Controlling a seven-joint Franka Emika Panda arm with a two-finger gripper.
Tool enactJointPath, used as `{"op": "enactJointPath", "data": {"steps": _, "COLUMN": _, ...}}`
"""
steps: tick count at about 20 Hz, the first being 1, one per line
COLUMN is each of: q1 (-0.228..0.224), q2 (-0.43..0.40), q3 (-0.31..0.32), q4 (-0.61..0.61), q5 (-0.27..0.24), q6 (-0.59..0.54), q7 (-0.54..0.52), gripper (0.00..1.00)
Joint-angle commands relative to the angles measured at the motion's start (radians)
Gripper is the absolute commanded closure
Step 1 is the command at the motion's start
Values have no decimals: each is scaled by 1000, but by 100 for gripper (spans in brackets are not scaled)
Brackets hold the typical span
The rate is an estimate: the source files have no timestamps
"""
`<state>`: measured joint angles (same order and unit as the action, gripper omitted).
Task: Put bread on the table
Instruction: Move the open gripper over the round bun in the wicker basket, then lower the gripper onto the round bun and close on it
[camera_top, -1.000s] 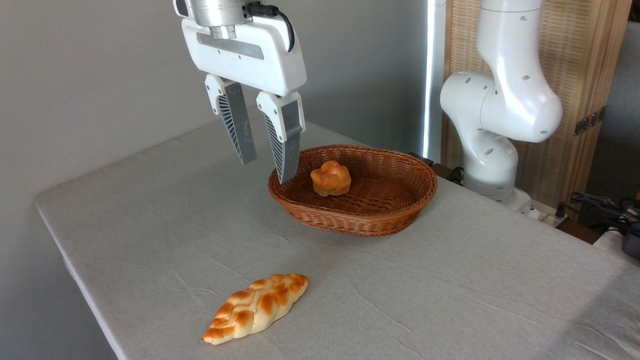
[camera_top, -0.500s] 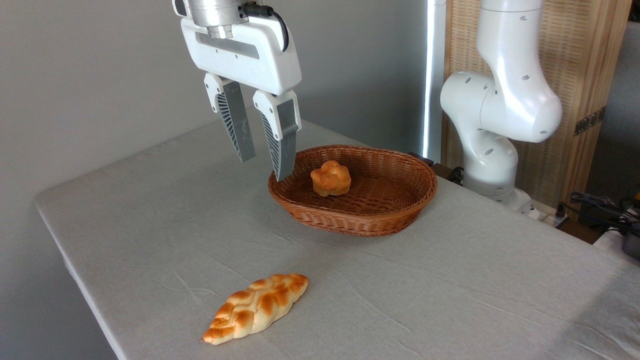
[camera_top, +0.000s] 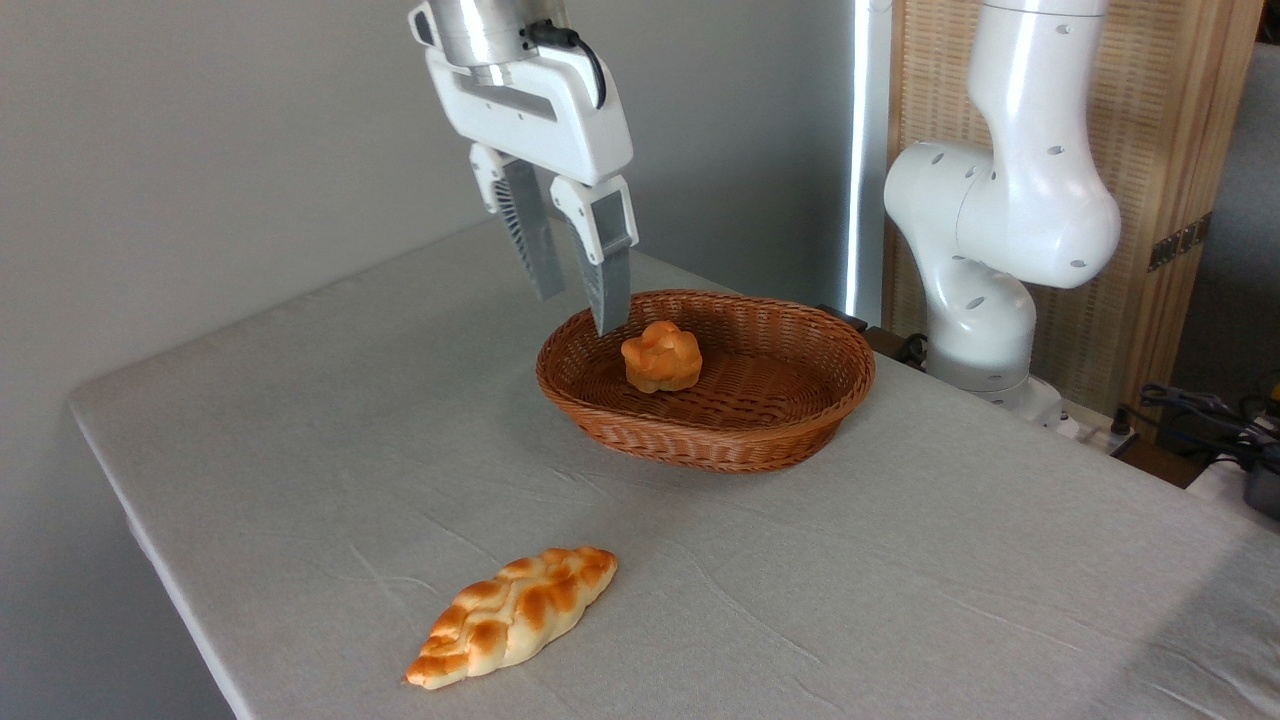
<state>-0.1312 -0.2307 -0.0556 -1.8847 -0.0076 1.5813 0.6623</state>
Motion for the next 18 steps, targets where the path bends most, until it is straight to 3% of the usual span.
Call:
{"op": "enactJointPath", "data": {"steps": 1, "q1": -94, "q2": -122, "q3": -27, "q4": -189, "q5": -87, "q6": 49, "q7": -78, "gripper": 0}}
{"op": "enactJointPath", "data": {"steps": 5, "q1": -149, "q2": -124, "q3": -81, "q4": -307, "q5": -98, "q6": 110, "q7": -79, "gripper": 0}}
{"op": "enactJointPath", "data": {"steps": 11, "q1": -153, "q2": -118, "q3": -138, "q4": -465, "q5": -77, "q6": 207, "q7": -75, "gripper": 0}}
{"op": "enactJointPath", "data": {"steps": 18, "q1": -163, "q2": -102, "q3": -150, "q4": -508, "q5": -74, "q6": 232, "q7": -76, "gripper": 0}}
